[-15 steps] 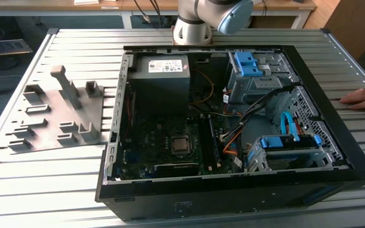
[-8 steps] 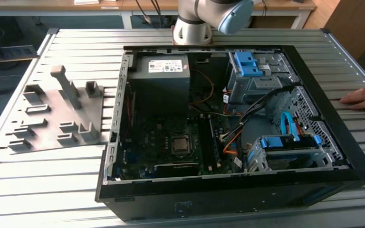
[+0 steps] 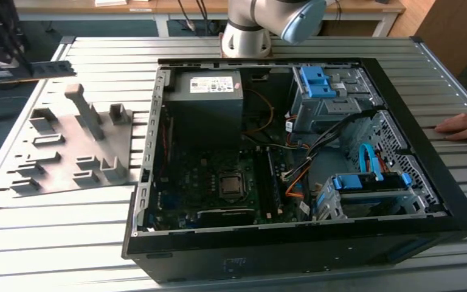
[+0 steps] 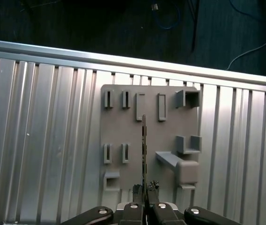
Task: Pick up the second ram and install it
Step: 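Pick up the second ram and move it above second insertion slot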
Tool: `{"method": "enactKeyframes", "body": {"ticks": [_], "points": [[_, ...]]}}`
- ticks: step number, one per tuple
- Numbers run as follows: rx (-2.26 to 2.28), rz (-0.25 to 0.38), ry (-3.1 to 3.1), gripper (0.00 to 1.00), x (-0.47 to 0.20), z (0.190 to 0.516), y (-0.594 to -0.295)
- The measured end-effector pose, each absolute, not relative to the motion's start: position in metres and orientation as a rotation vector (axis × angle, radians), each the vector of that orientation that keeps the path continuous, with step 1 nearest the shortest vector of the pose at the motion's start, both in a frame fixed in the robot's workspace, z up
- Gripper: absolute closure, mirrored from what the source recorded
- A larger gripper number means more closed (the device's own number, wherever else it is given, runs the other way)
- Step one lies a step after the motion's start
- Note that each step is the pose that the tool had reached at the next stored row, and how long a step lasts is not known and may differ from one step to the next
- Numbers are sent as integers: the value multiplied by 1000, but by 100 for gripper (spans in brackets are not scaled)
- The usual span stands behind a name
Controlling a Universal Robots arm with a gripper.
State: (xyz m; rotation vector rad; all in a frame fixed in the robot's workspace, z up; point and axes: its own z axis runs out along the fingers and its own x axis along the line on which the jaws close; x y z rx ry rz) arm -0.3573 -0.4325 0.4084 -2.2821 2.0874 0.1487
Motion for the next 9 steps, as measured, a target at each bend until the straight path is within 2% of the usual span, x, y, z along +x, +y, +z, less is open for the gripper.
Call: {"method": "enactKeyframes", "body": {"ticks": [9], "points": [[-2282,149,2087,86,-316,406,-435]]}}
